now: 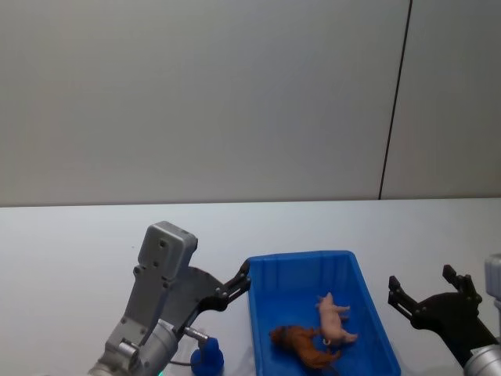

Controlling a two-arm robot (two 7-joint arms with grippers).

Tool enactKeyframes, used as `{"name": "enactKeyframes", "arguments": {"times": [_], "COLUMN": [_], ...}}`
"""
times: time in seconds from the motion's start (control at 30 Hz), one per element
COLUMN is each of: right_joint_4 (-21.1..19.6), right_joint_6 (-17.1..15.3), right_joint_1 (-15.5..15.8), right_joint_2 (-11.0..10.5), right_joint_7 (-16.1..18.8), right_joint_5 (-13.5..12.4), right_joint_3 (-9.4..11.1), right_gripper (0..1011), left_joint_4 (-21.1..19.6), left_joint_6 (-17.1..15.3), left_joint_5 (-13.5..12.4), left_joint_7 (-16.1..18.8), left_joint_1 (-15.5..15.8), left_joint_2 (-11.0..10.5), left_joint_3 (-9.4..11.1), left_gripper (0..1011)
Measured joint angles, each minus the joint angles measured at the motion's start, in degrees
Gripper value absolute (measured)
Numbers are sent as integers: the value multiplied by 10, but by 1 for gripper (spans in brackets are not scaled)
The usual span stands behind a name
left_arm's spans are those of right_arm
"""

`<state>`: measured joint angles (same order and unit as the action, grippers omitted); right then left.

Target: Pick up the two dolls from the table and place them into the box.

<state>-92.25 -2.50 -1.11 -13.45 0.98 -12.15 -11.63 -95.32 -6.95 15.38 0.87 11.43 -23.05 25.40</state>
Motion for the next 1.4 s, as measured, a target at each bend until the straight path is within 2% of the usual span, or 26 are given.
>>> {"name": "enactKeyframes", "arguments": {"times": [0.2,0.57,0.97,1.4], "right_joint_4": [-2,-3,-4,-4], "right_joint_6": [0,1,1,1], "right_joint_1": [2,4,5,5], "right_joint_2": [-1,-2,-2,-2], "right_joint_7": [-2,-4,-5,-6], "right_joint_5": [-1,-1,-2,-2], "right_joint_3": [1,1,1,1], "right_gripper": [1001,1001,1001,1001], "left_joint_4": [-10,-17,-7,18], "left_joint_6": [-37,-77,-100,-104], "left_joint_5": [21,50,59,58], "left_joint_7": [7,10,2,-23], "left_joint_1": [-13,-31,-44,-47], "left_joint_2": [-8,-19,-23,-19], "left_joint_3": [-4,-8,-8,-5], "left_gripper": [1001,1001,1001,1002]}}
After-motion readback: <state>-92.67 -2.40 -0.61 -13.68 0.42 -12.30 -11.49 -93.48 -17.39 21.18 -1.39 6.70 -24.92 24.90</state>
